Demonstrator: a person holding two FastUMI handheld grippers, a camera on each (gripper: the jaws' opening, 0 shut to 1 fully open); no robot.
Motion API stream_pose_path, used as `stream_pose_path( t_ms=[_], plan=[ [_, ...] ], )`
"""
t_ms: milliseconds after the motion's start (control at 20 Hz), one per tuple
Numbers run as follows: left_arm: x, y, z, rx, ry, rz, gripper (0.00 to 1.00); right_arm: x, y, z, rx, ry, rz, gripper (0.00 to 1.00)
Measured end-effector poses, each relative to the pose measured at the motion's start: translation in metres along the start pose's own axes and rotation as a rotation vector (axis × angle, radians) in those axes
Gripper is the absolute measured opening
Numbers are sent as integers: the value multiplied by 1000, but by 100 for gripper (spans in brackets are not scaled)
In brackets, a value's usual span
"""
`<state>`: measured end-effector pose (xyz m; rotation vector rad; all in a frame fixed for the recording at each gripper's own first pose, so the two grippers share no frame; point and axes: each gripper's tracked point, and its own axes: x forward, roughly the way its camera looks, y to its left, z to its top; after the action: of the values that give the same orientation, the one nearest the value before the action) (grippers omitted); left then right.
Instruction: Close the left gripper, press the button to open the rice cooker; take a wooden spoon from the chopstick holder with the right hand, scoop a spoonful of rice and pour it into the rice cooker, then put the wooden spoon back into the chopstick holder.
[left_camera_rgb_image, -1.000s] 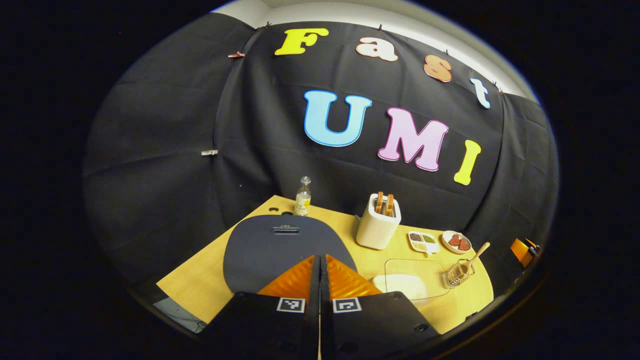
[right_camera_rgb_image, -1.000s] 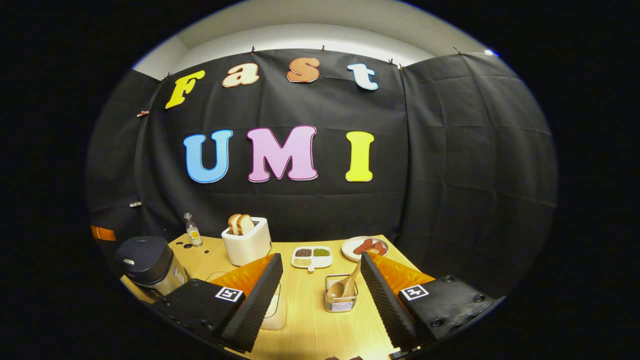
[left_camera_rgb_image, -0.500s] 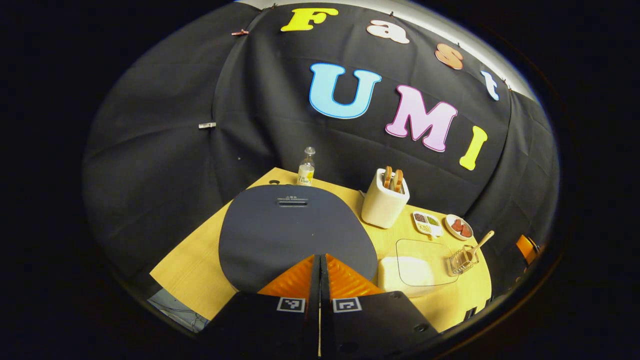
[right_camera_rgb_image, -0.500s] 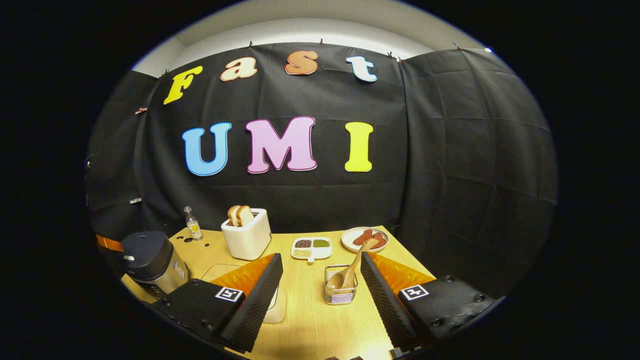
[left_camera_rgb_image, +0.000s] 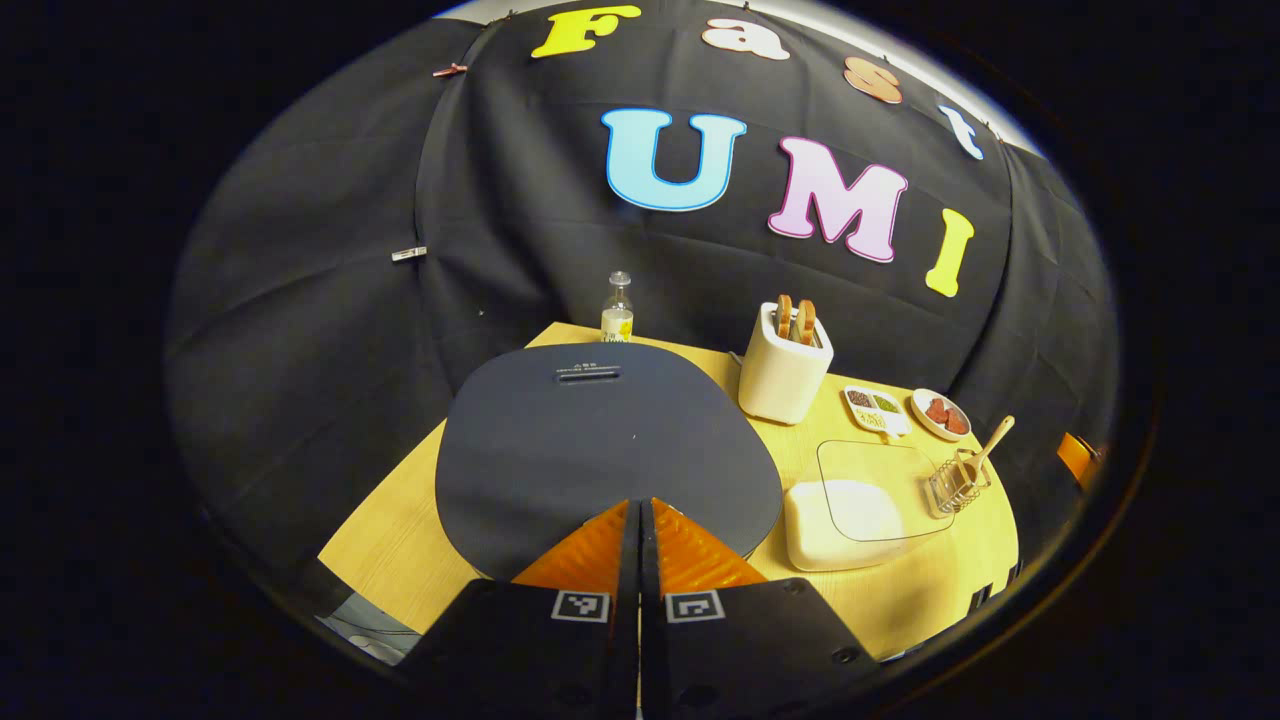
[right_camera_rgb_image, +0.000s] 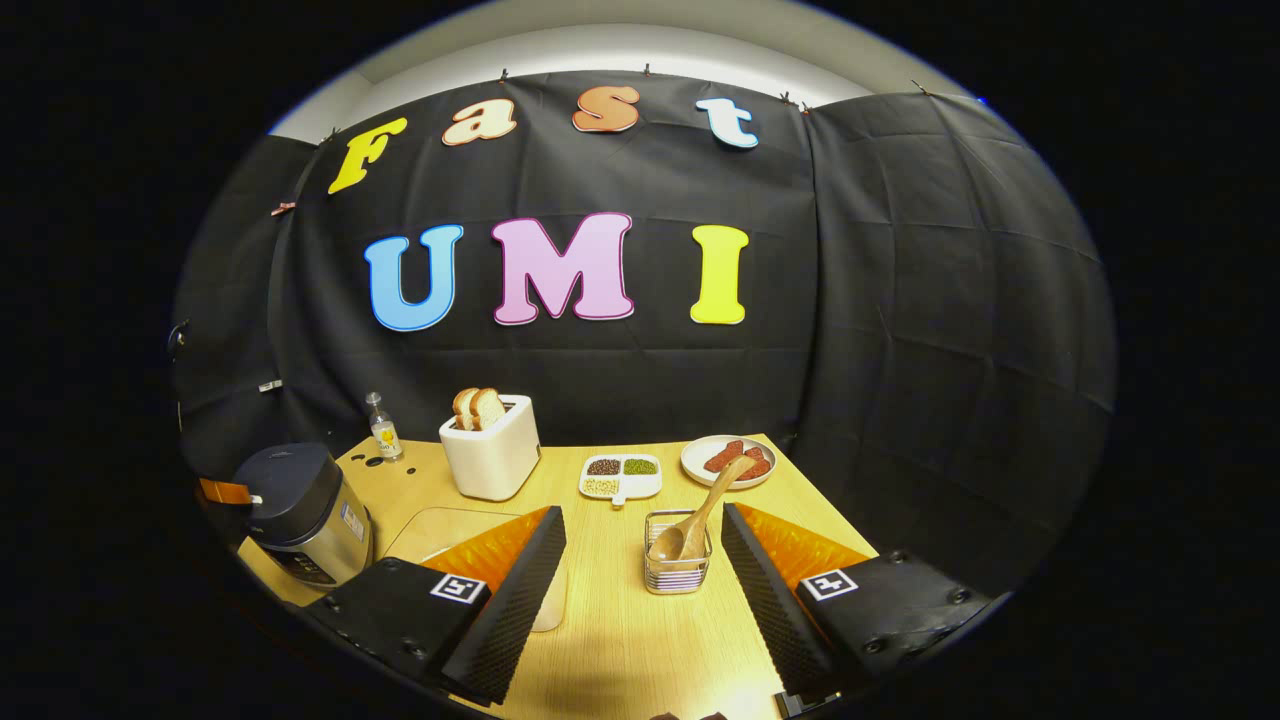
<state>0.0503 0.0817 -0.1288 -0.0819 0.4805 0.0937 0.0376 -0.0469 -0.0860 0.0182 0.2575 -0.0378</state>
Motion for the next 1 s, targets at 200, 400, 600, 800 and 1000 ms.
stream_pose_path(
  t_ms=[200,400,600,800,1000],
  plan=[
    [0,-1,-3,11,2,16,7,3,-5,-3,-15,8,-9,98],
    [1,2,-6,-14,35,2,6,3,-6,-6,-16,25,-5,98],
    [-9,-2,11,9,-58,22,6,2,0,-3,-32,24,17,98],
    [-58,-5,89,64,-289,110,6,5,-6,5,-59,-10,14,98],
    [-97,-27,133,16,-415,94,7,19,-18,11,-46,-23,-1,98]
  ],
)
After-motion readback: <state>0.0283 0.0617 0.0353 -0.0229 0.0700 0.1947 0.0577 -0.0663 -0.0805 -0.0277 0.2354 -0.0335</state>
